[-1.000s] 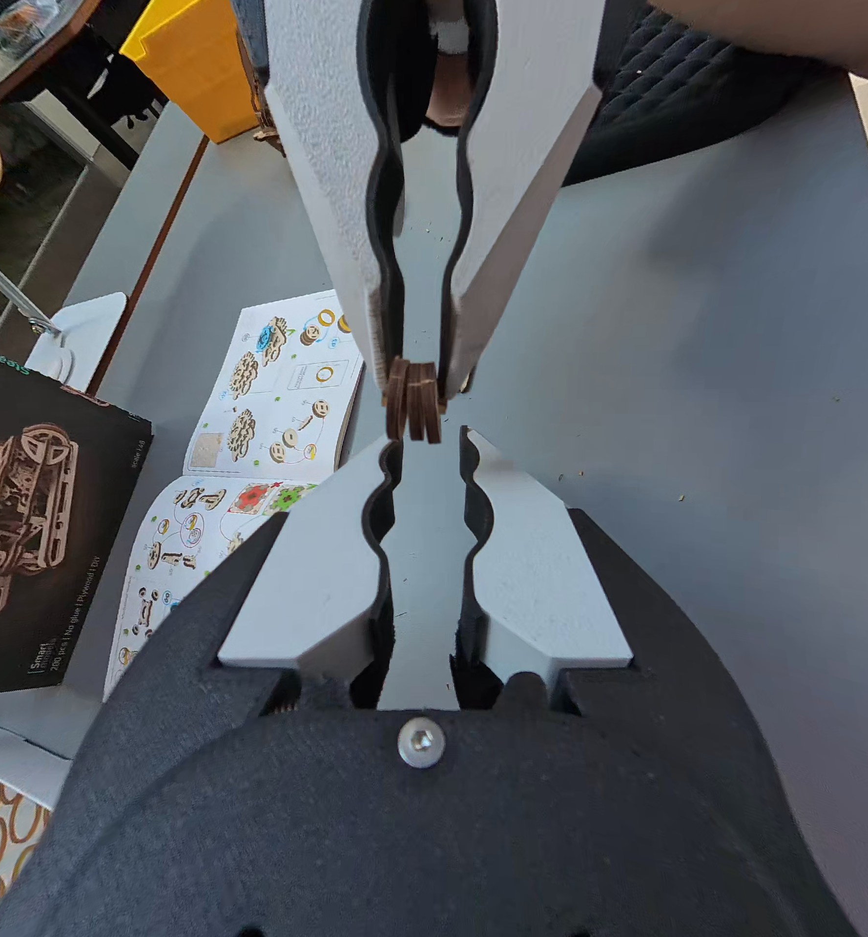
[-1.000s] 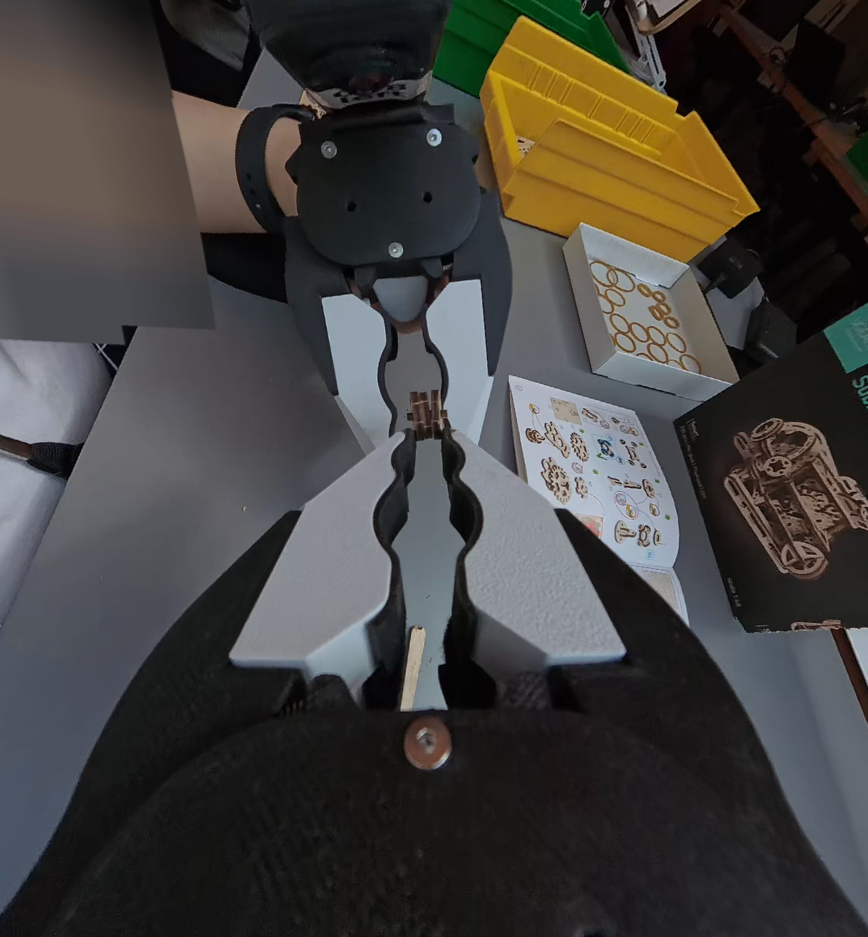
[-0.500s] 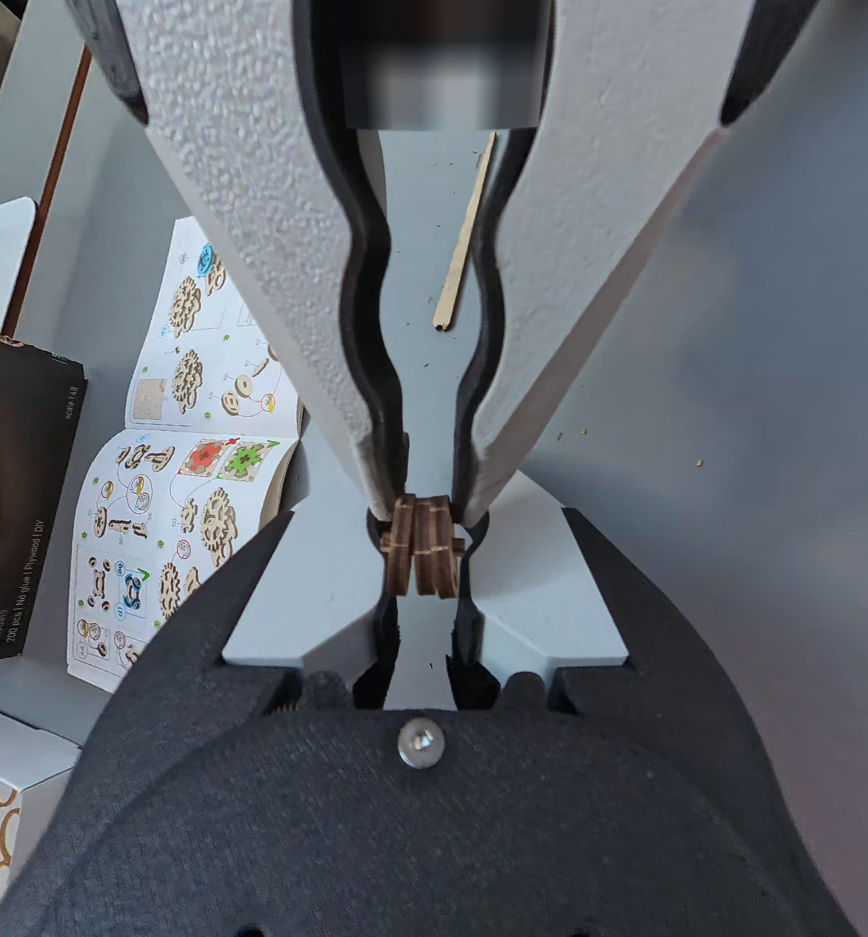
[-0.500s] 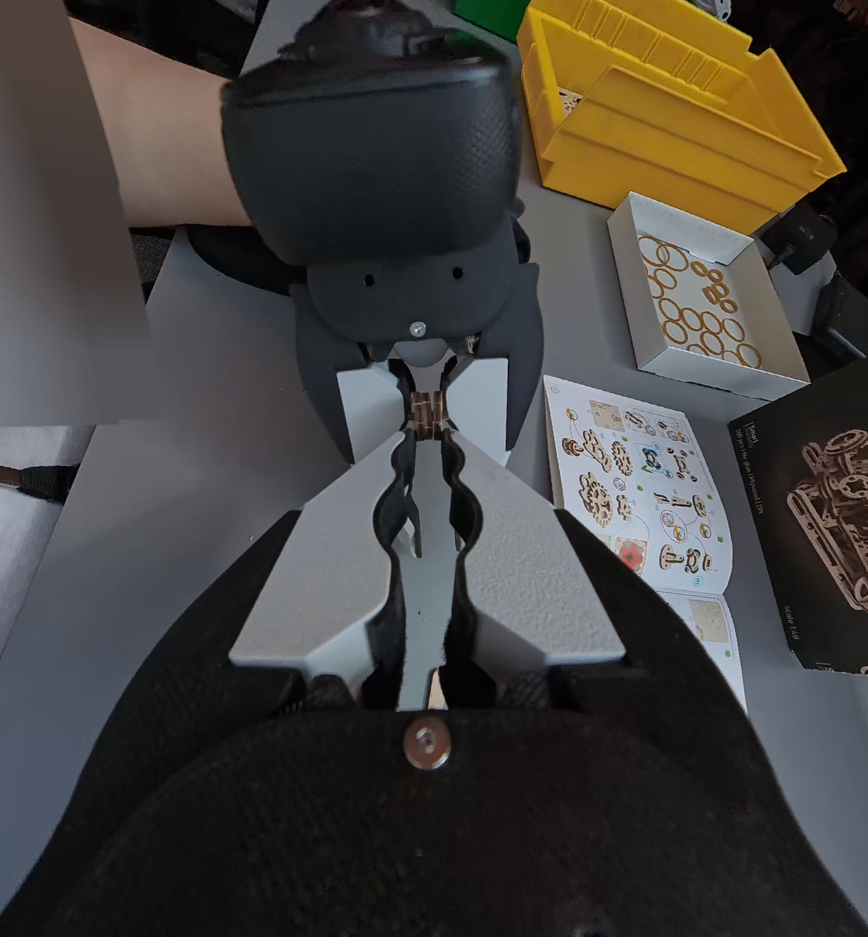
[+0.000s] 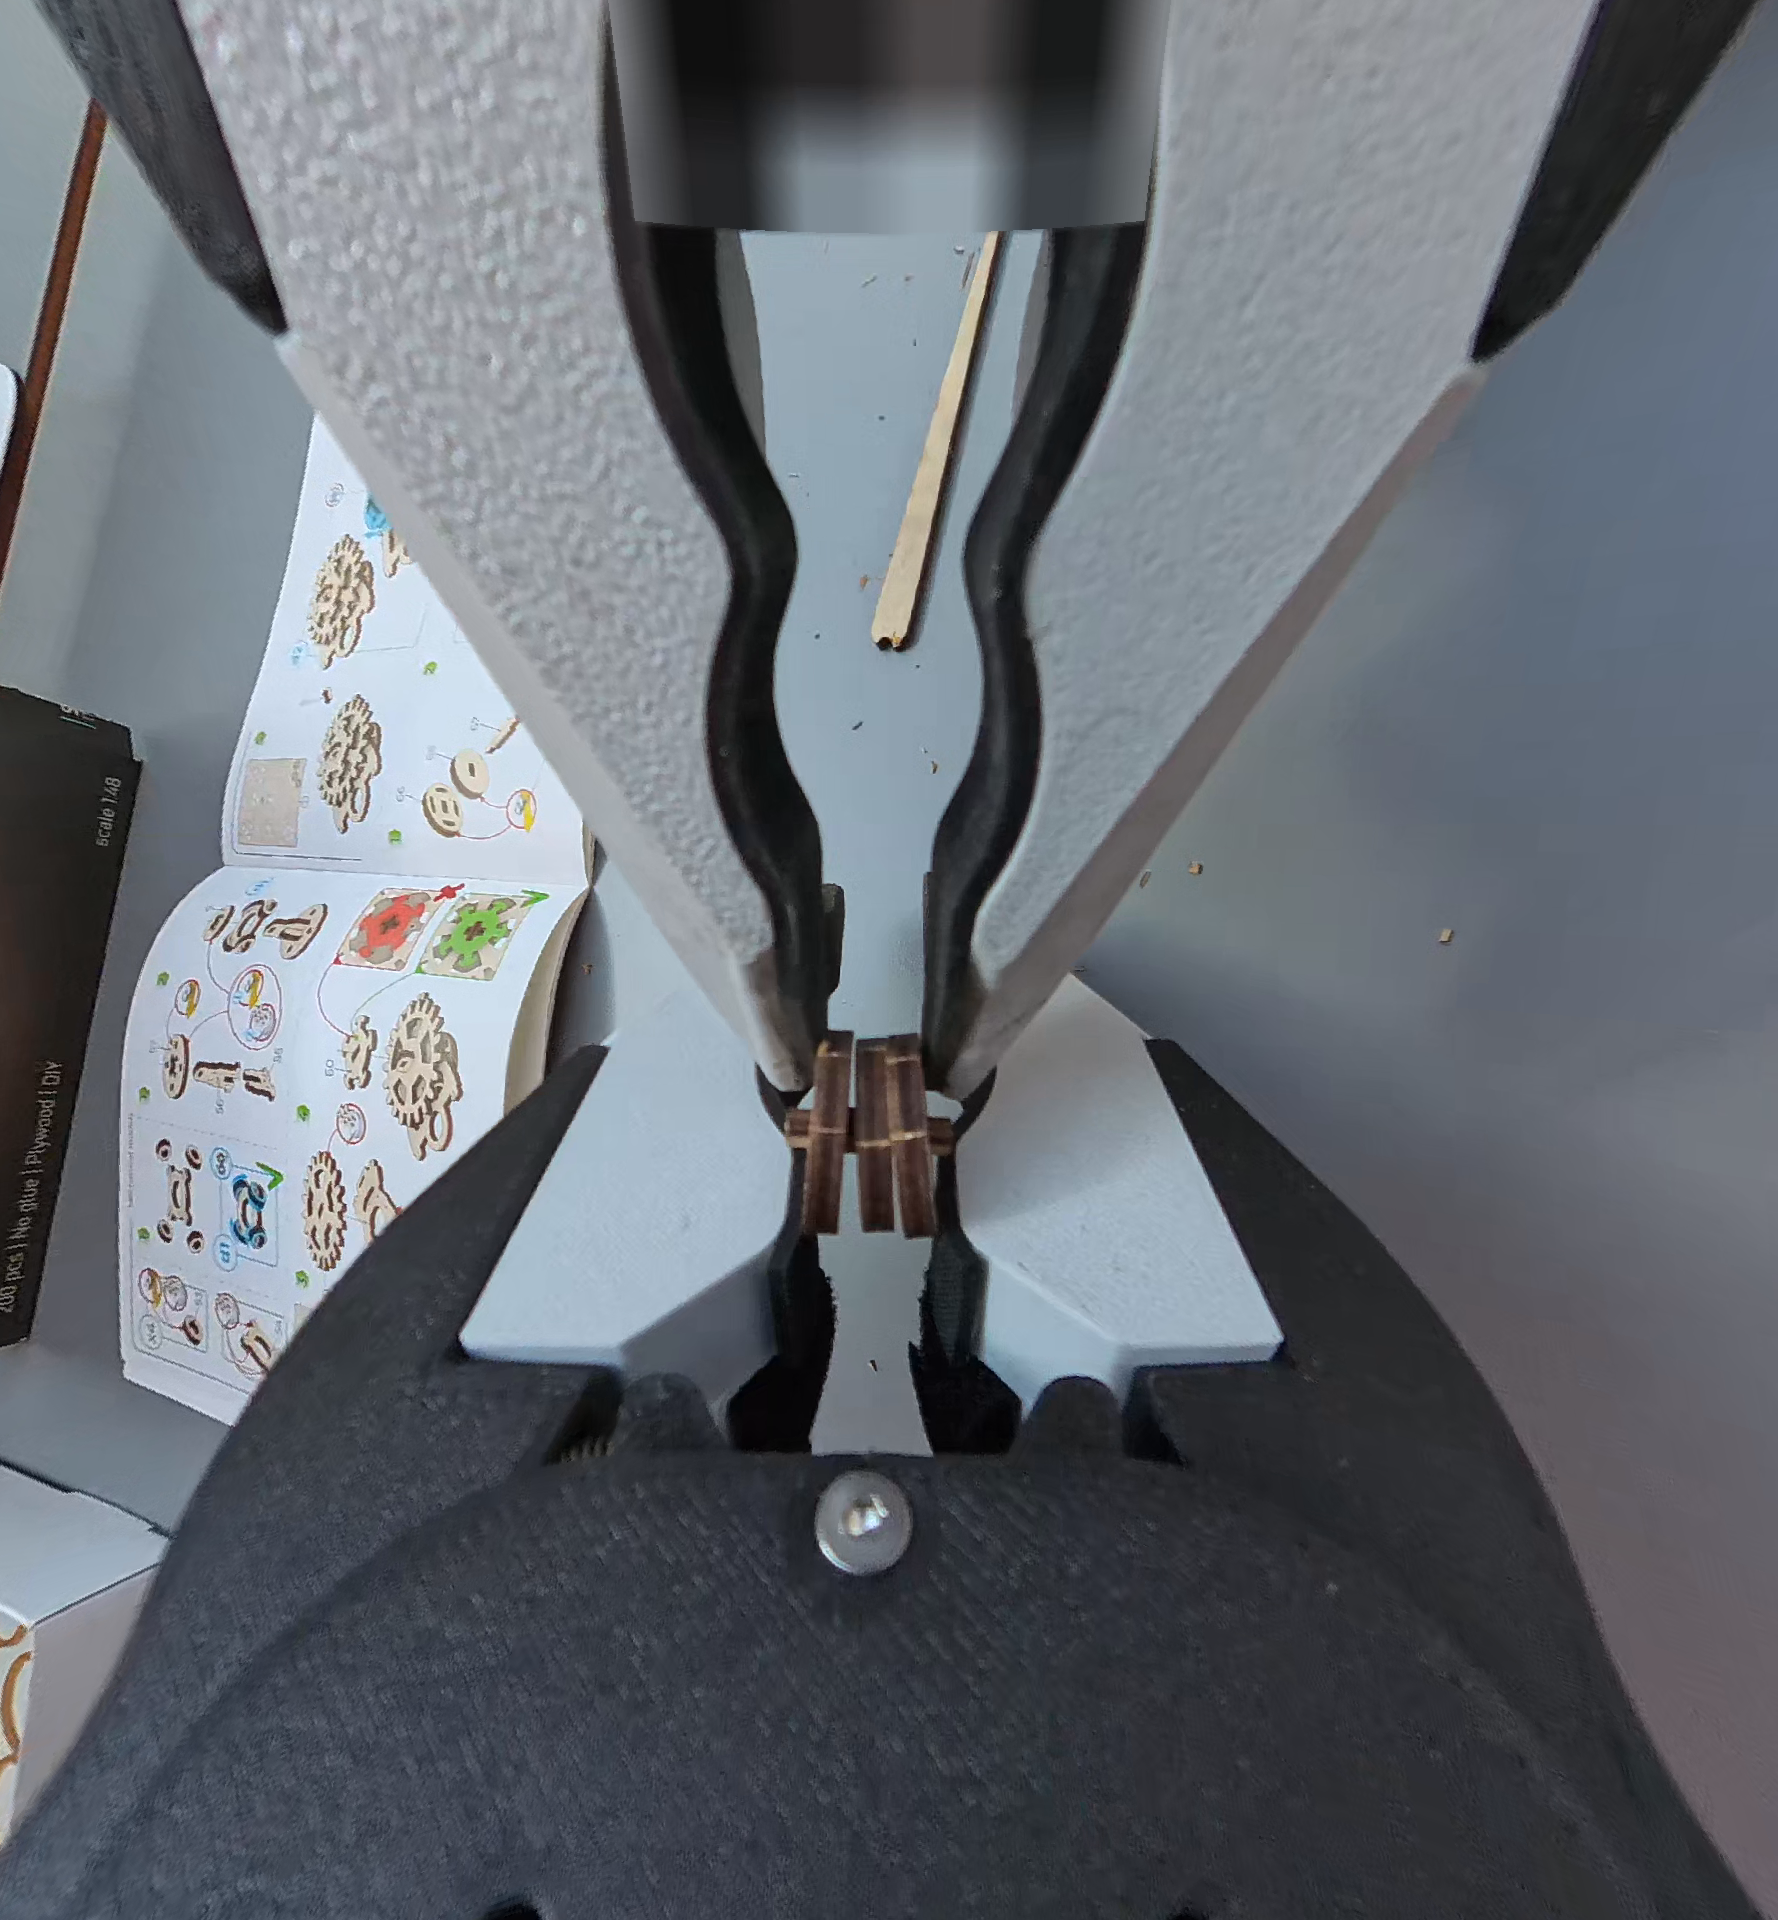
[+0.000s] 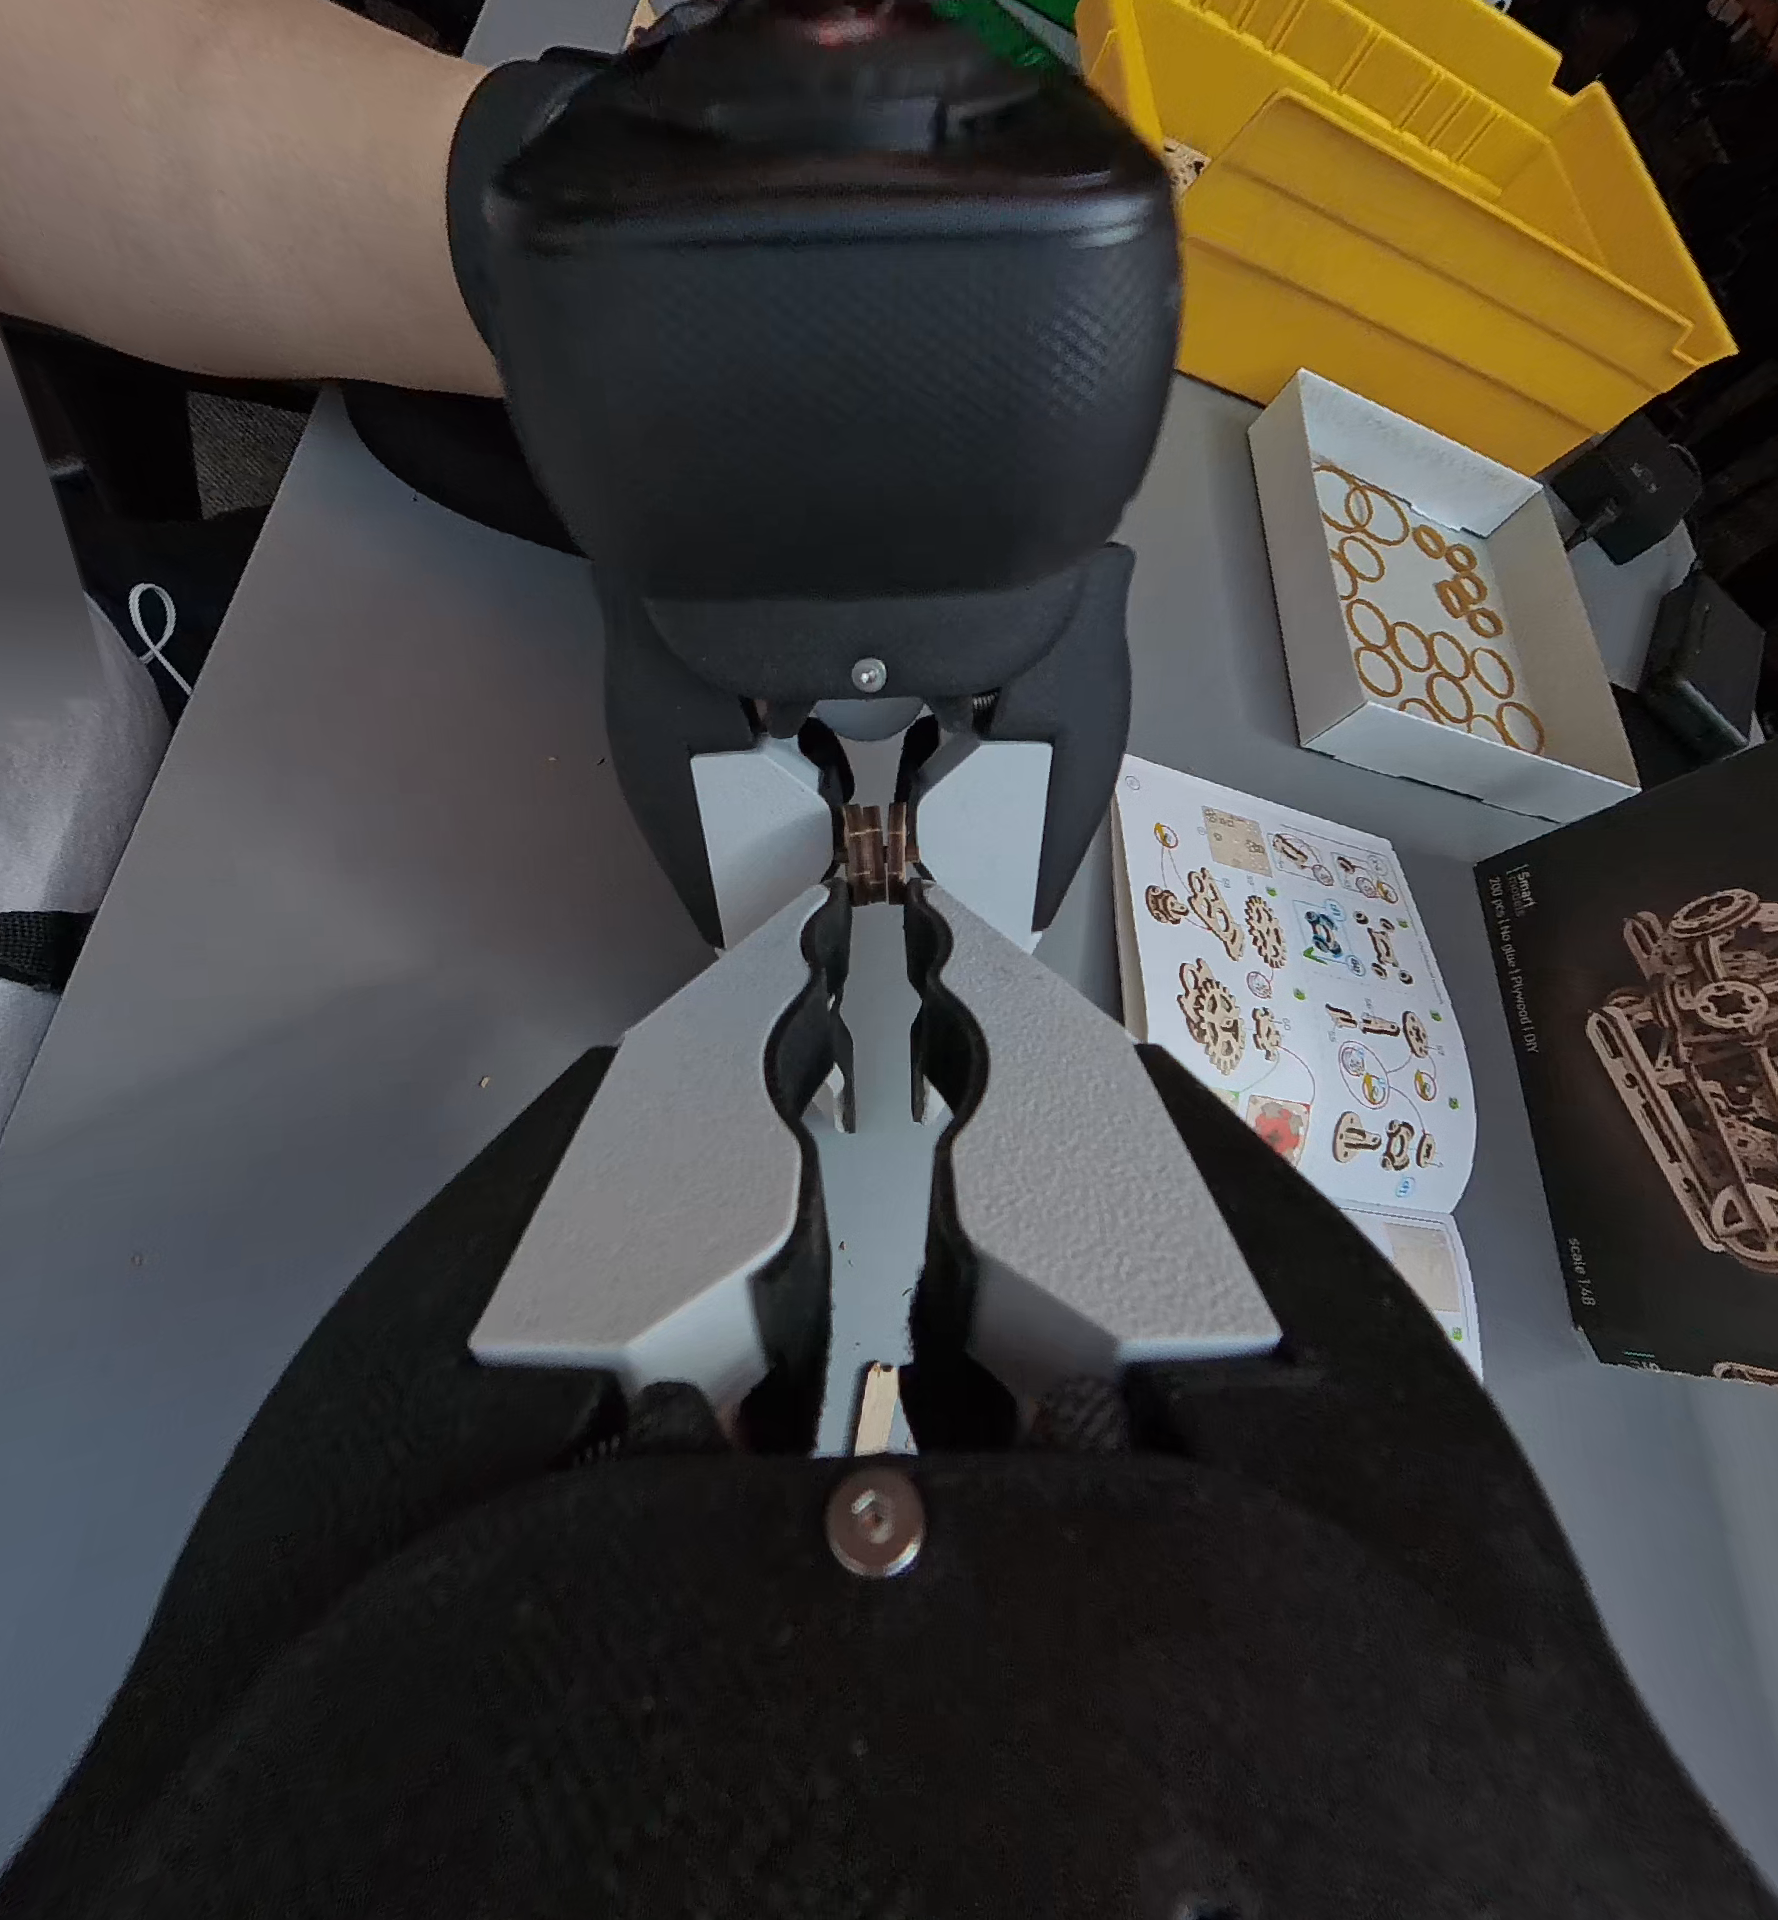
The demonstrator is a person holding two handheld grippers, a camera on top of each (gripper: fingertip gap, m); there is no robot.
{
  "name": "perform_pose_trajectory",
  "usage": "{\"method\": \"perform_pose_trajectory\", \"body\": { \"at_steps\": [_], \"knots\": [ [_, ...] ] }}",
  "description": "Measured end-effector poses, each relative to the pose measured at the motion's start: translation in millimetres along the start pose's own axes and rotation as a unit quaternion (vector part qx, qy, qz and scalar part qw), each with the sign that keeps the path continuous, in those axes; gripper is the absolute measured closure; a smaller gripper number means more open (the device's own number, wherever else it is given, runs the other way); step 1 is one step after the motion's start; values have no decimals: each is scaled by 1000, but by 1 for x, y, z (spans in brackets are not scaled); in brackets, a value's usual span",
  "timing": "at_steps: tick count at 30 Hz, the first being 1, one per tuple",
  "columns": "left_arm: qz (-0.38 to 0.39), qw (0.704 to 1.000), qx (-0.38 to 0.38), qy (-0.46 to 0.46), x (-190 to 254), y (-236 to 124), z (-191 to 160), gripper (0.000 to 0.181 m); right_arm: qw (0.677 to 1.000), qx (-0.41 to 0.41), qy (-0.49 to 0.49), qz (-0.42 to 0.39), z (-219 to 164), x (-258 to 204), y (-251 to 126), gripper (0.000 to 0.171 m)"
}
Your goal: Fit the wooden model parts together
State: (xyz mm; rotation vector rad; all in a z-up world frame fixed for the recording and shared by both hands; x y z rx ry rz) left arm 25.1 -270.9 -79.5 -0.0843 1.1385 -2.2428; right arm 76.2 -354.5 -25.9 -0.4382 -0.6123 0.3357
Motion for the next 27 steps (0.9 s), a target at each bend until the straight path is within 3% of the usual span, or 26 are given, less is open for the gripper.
{"method": "perform_pose_trajectory", "body": {
  "at_steps": [1, 27],
  "knots": [
    [-2, 1000, -5, 3, 1, 2, -1, 167, 1000, -2, -6, 3, -1, -1, 1, 162],
    [-6, 999, -30, 13, 3, 13, 0, 173, 1000, -13, -1, 21, -12, -3, 3, 160]
  ]
}}
Point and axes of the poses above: each gripper's, where its closed fingertips meet, y out along the fingers, z out of its top, x = y × z across the jaws, the point moved 10 cm from there along -y, back along the fingers, and after that the axes turned 12 degrees about -z, right-handed, at the moved point
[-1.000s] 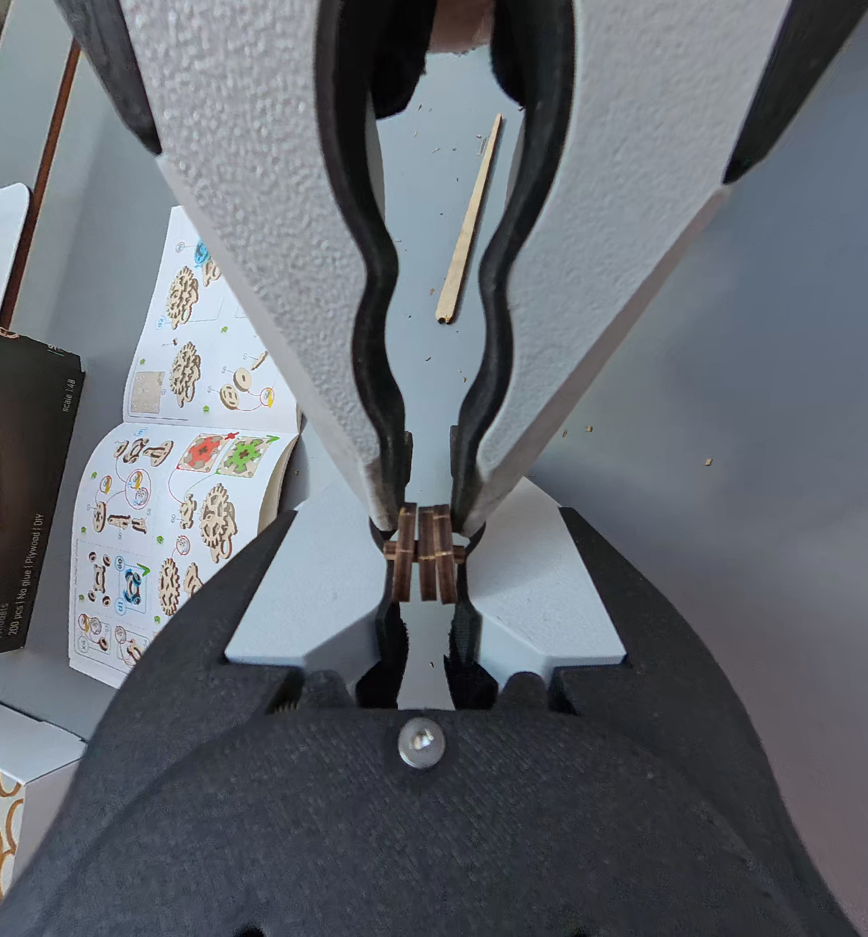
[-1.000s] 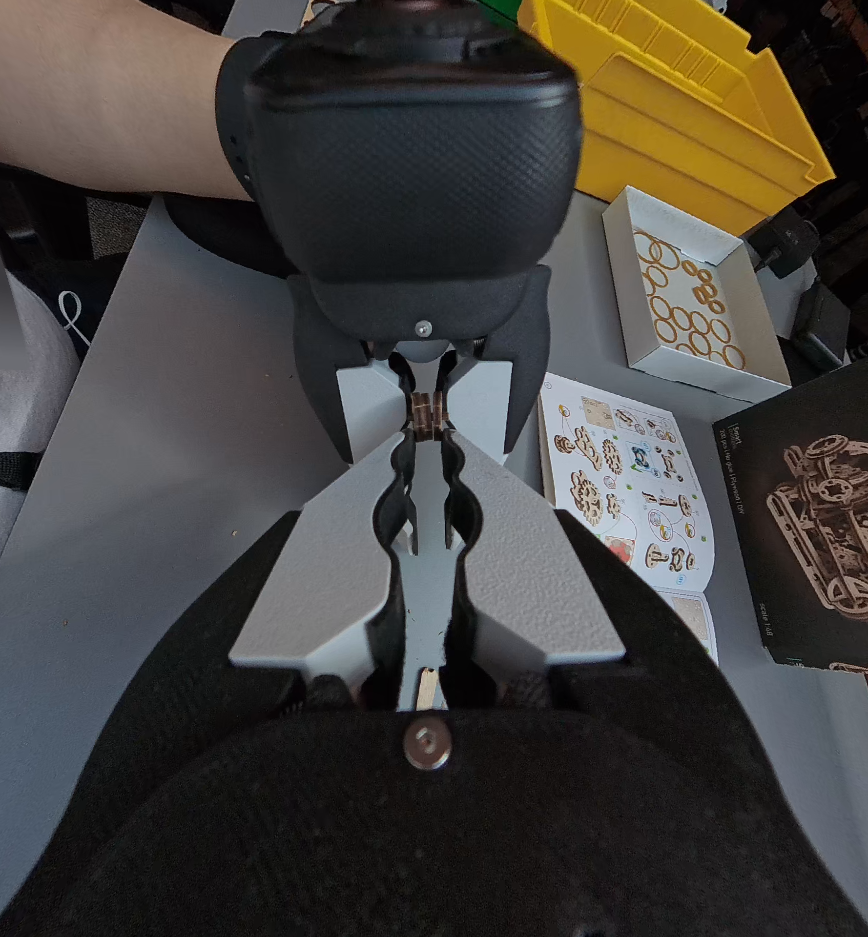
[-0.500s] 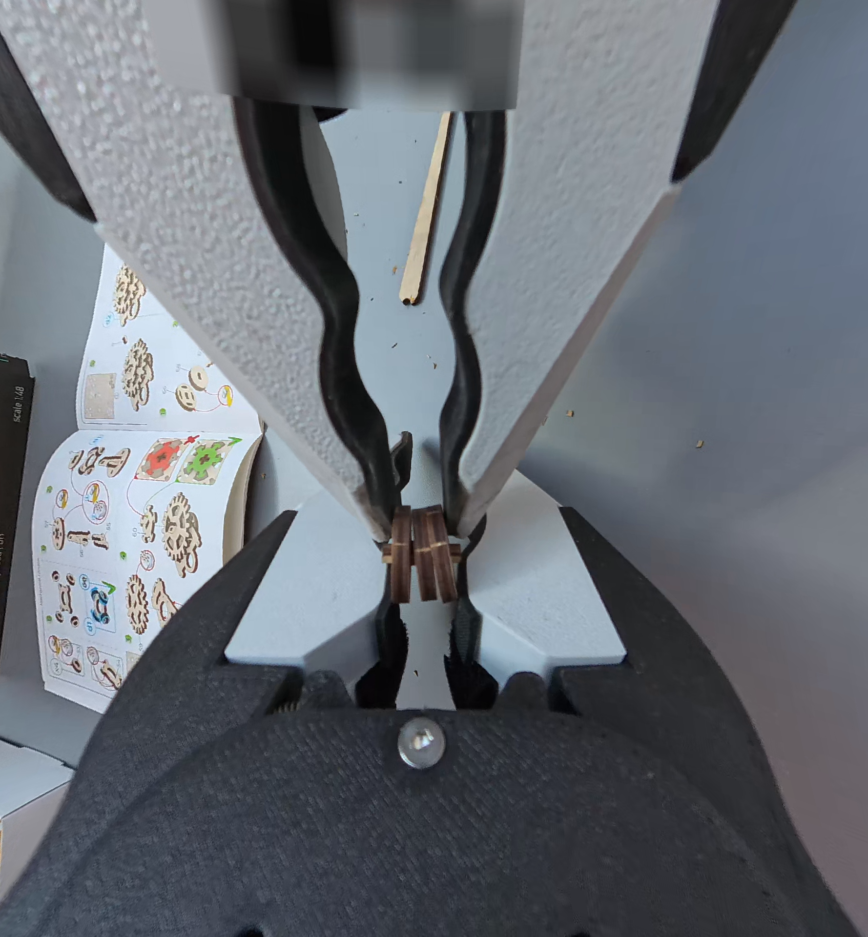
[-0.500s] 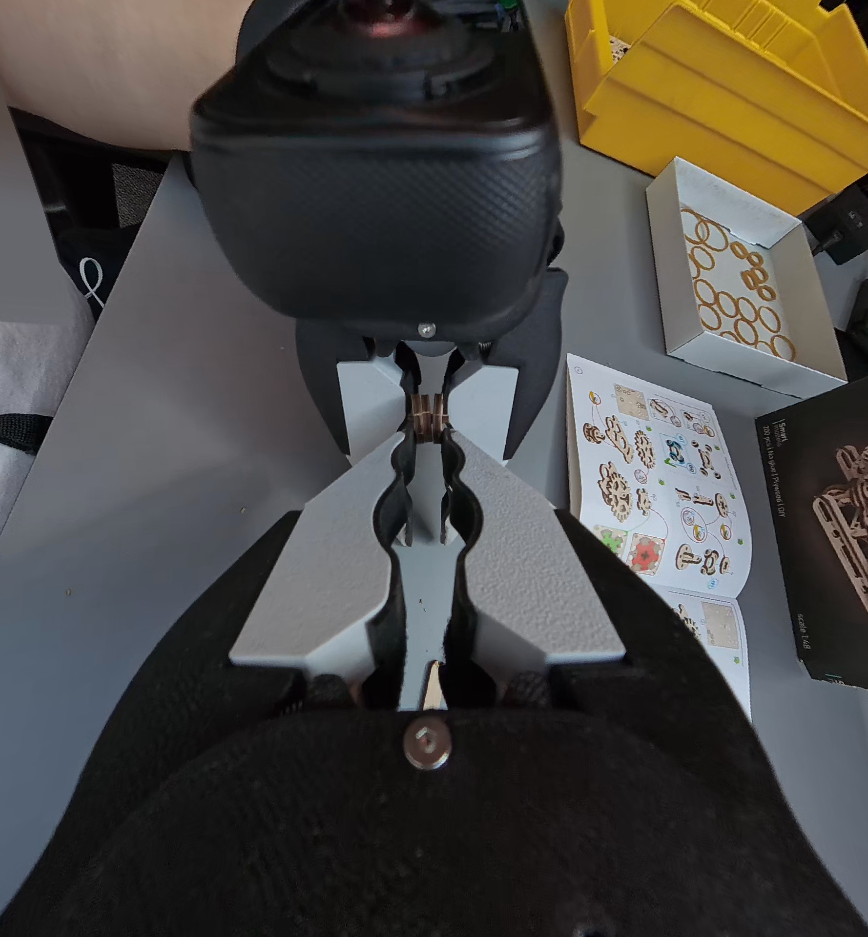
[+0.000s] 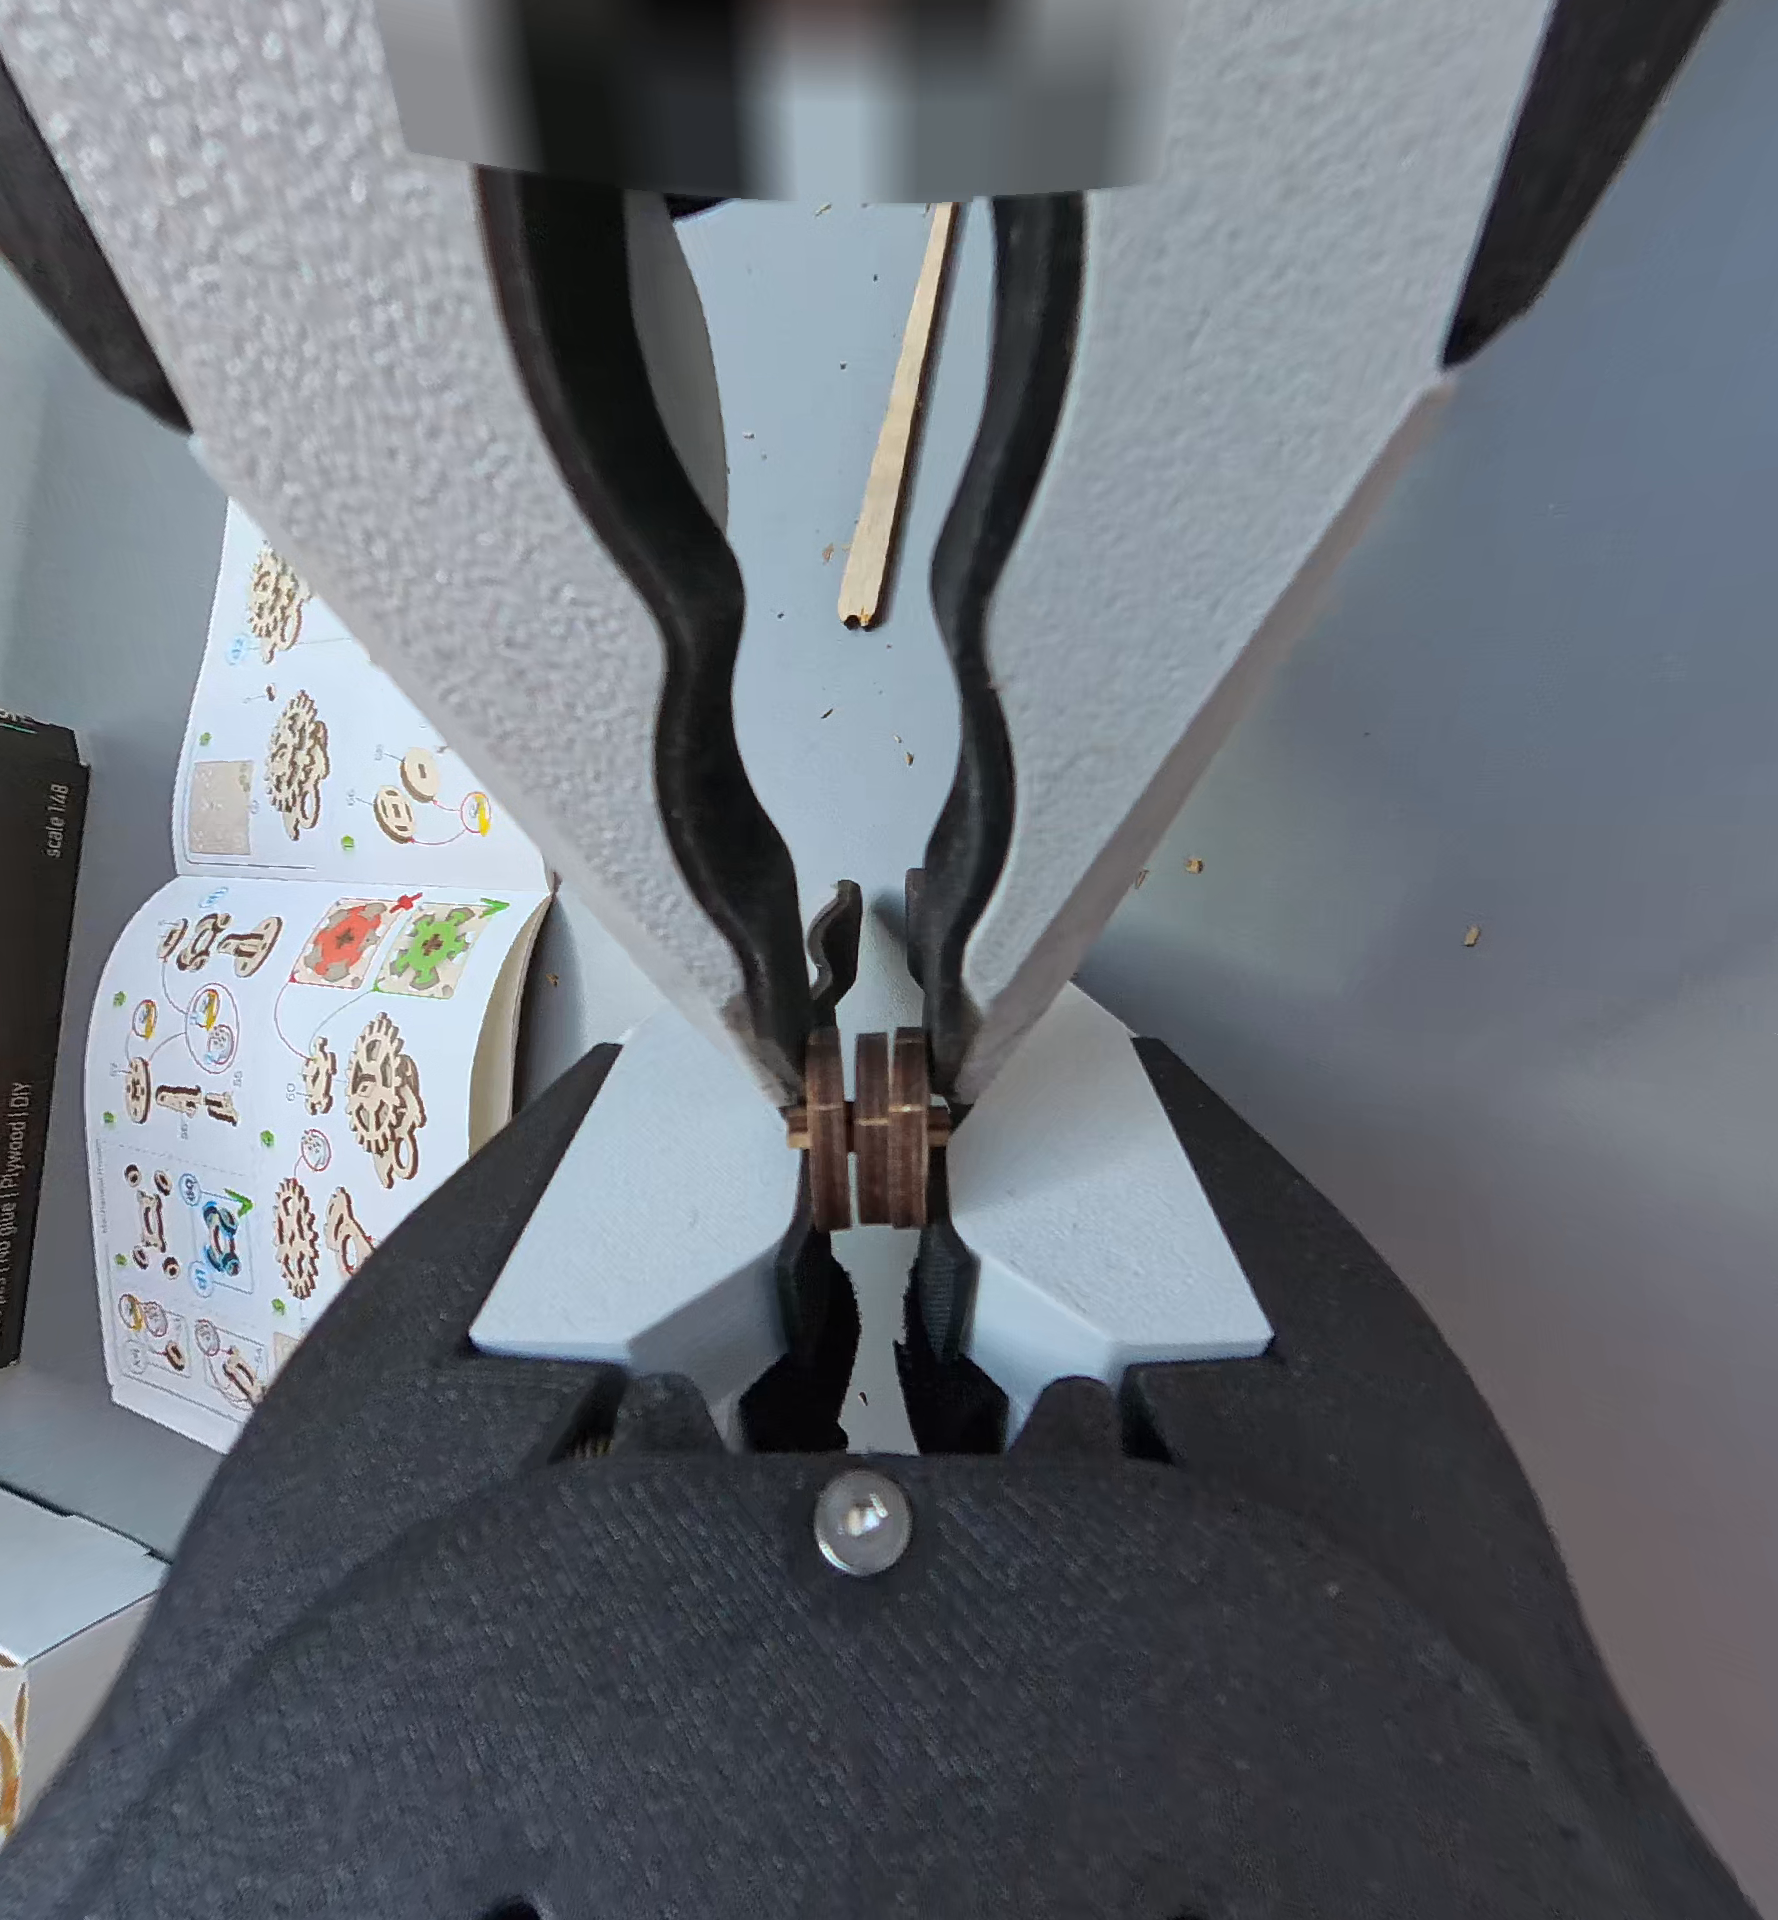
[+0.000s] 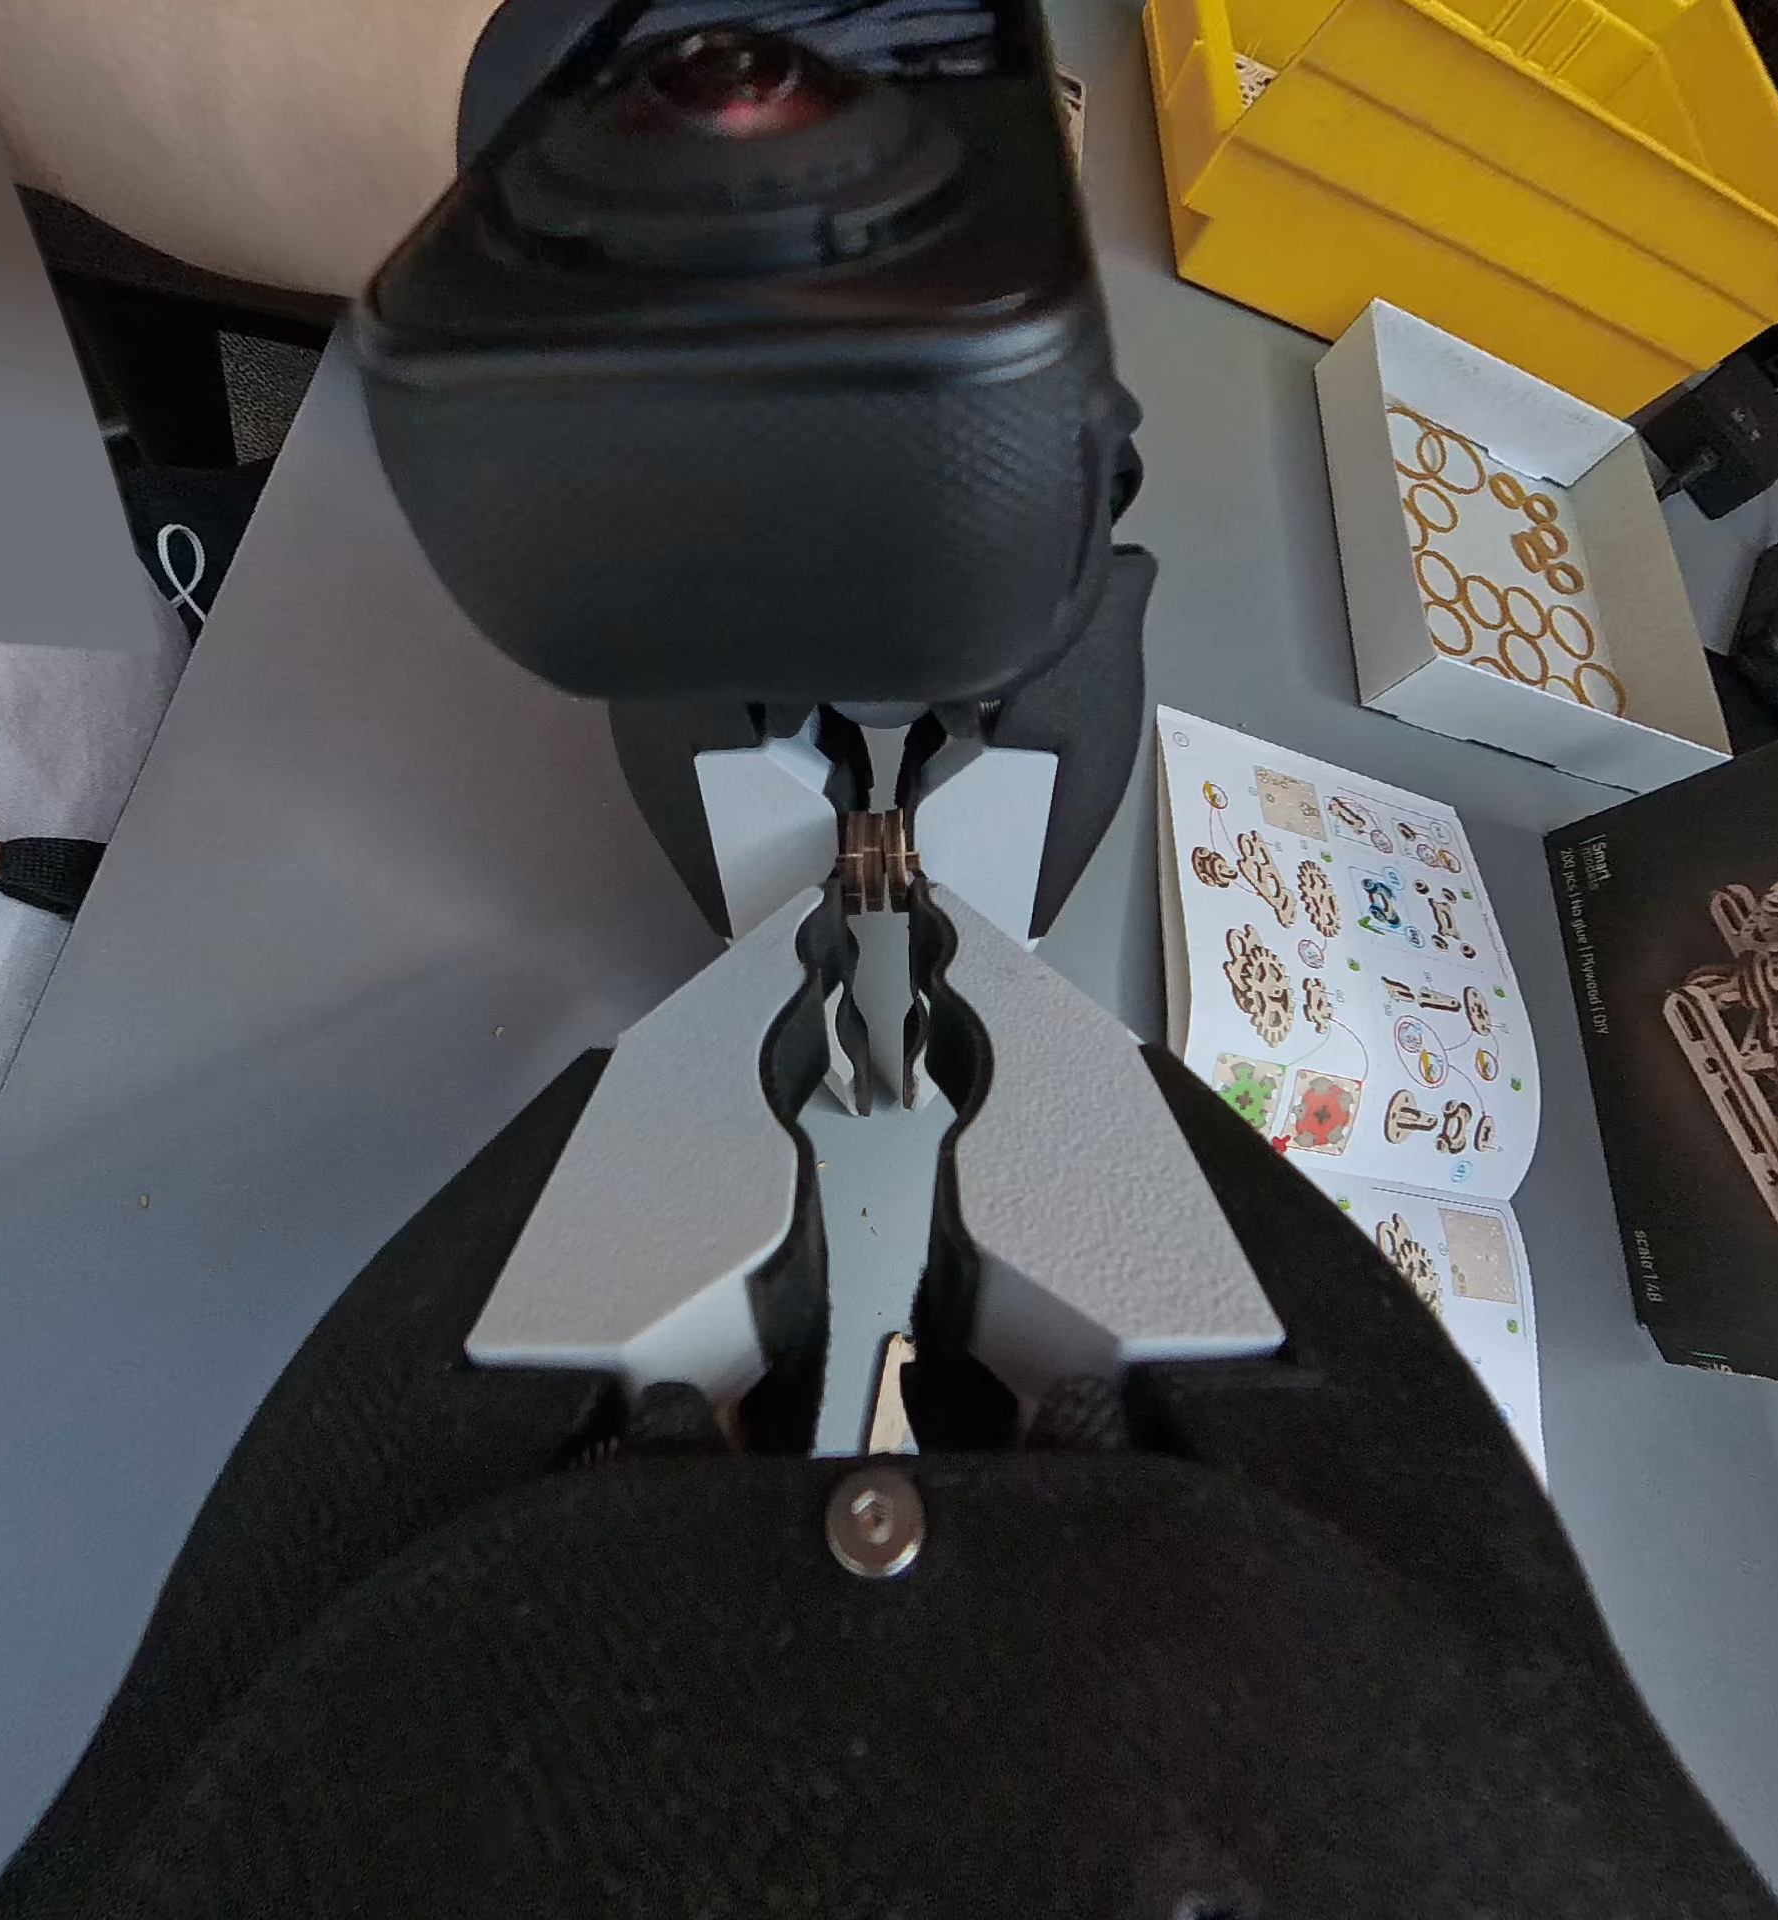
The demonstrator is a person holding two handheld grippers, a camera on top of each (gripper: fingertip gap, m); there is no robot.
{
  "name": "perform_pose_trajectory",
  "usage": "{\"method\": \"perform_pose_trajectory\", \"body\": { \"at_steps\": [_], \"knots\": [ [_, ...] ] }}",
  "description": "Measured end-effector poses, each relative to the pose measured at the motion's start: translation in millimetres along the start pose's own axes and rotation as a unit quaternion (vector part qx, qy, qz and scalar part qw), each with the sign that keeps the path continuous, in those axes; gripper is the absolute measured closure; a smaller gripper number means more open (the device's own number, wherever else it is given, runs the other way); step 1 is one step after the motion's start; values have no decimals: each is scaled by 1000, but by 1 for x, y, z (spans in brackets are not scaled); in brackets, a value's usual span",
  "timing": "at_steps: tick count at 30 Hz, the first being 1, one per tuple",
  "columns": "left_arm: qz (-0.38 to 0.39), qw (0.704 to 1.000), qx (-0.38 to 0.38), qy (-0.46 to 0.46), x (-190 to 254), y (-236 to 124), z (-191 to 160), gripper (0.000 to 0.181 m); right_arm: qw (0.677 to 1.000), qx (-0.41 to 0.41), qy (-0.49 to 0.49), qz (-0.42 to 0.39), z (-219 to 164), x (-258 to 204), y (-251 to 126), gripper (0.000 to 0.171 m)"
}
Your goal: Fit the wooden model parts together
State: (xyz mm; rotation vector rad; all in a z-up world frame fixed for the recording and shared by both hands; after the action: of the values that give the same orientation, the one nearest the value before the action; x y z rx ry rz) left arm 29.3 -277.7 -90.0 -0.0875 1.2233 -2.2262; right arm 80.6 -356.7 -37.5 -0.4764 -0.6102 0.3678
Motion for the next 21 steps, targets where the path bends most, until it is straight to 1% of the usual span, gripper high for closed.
{"method": "perform_pose_trajectory", "body": {
  "at_steps": [3, 8, 14, 21],
  "knots": [
    [-5, 1000, 6, -12, -1, 0, 0, 173, 1000, 1, -1, -8, 0, 0, 0, 160],
    [-13, 1000, 12, -23, -3, 0, -1, 173, 999, 8, -34, -41, 0, -5, 1, 159],
    [-12, 1000, 5, -19, -1, 0, 0, 173, 999, -1, -24, -39, 0, -6, 0, 159],
    [5, 1000, -1, -4, -1, 1, 2, 173, 998, -2, -40, -50, -1, -9, -1, 159]
  ]
}}
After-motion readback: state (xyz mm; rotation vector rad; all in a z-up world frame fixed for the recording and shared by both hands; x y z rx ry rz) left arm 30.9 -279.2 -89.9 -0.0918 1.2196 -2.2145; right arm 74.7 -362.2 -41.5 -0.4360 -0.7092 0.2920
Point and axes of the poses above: each gripper's, where its closed fingertips meet, y out along the fingers, z out of its top, x = y × z across the jaws, the point moved 10 cm from there along -y, back along the fingers, and after that the axes turned 12 degrees about -z, right-handed, at the moved point
